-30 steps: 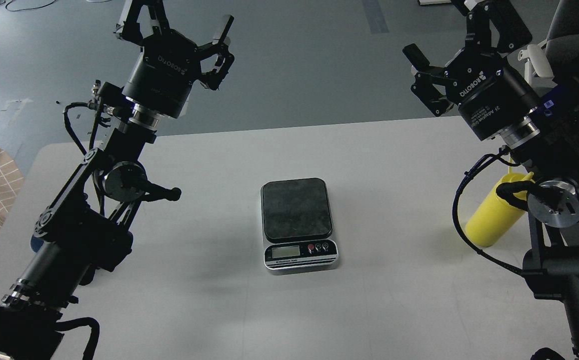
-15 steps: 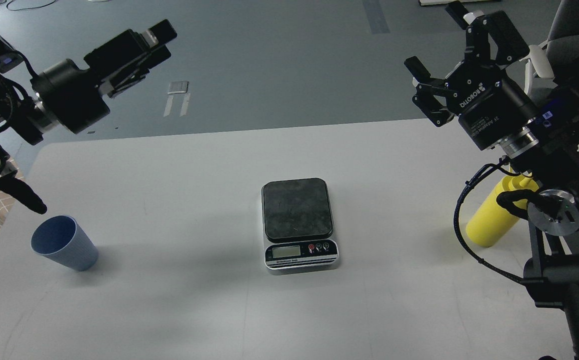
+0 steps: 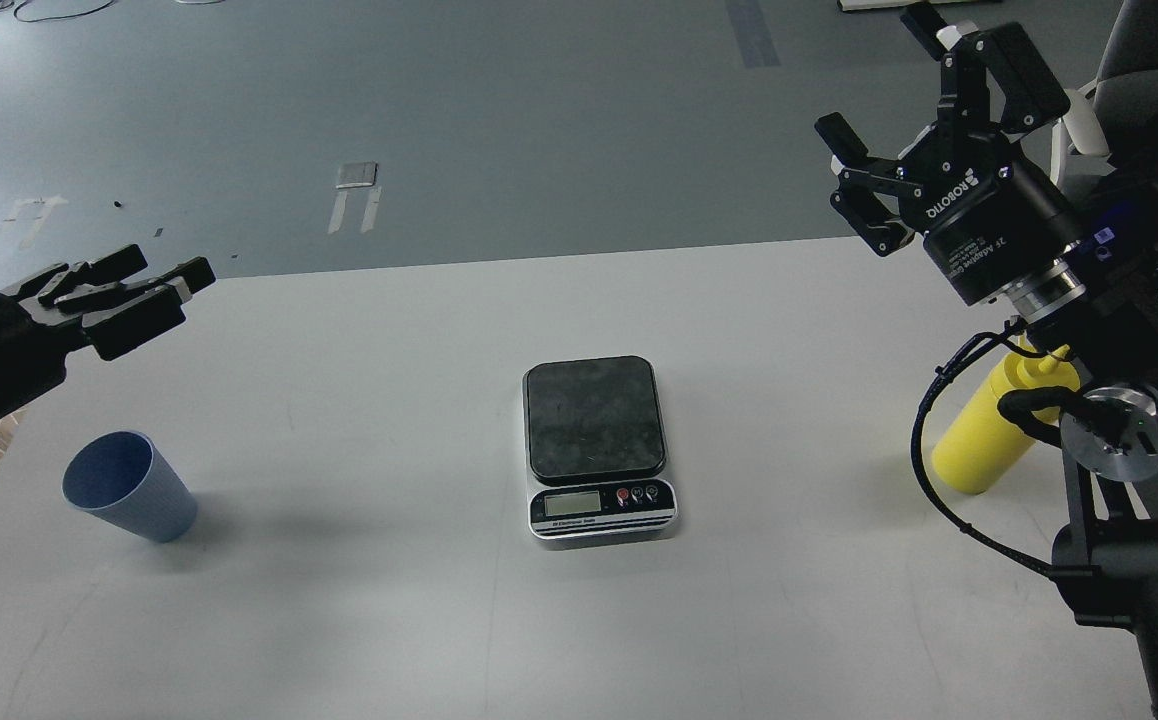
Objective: Pour seasoning into cup on scale with both arms
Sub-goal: 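Lower the left gripper toward the blue cup near the table edge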
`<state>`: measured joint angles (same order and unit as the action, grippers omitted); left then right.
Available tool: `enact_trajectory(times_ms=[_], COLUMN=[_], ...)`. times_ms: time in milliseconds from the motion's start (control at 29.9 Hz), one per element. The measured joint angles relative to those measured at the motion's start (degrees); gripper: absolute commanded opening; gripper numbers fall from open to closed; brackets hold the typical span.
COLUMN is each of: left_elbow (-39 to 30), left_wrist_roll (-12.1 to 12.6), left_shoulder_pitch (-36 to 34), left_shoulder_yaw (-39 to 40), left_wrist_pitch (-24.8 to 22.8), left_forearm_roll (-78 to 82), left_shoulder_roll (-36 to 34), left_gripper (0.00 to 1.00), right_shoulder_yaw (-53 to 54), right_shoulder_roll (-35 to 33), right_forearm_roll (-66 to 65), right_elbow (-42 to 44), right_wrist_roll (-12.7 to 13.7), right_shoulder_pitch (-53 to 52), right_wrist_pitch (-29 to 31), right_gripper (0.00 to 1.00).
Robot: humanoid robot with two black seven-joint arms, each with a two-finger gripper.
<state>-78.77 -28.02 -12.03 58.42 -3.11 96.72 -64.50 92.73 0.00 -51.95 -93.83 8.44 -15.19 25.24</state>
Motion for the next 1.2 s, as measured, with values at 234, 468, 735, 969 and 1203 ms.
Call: enact_trajectory(times_ms=[234, 468, 735, 969, 1203], left_elbow=[4.13, 10.71, 13.89, 13.51, 12.88], left_wrist_roll=[0.0, 0.02, 0.02, 0.02, 0.02], left_shoulder_pitch=[5.59, 10.73, 13.83, 13.95, 14.21], left_shoulder_yaw=[0.12, -0.08, -3.44, -3.72, -4.81], left_wrist_pitch=[3.22, 7.74, 12.23, 11.89, 11.22], left_forearm_roll=[-0.28, -0.34, -0.57, -0.66, -0.5], left_shoulder_roll=[-5.18, -4.74, -2.58, -0.75, -0.99], left_gripper=[0.98, 0.99, 0.99, 0.99, 0.99], right_shoulder_yaw=[-0.22, -0.85, -0.97, -0.98, -0.98], right_shoulder_roll=[0.0, 0.0, 0.0, 0.0, 0.0], right_forearm_roll=[0.06, 0.04, -0.07, -0.08, -0.08], right_elbow=[-0.81, -2.06, -3.38, -4.3, -4.43], right_wrist_roll=[0.0, 0.0, 0.0, 0.0, 0.0], right_shoulder_pitch=[0.48, 1.9, 3.39, 4.36, 4.54], right_wrist_pitch=[-0.1, -0.1, -0.1, -0.1, -0.1], right_gripper=[1.0, 1.0, 1.0, 1.0, 1.0])
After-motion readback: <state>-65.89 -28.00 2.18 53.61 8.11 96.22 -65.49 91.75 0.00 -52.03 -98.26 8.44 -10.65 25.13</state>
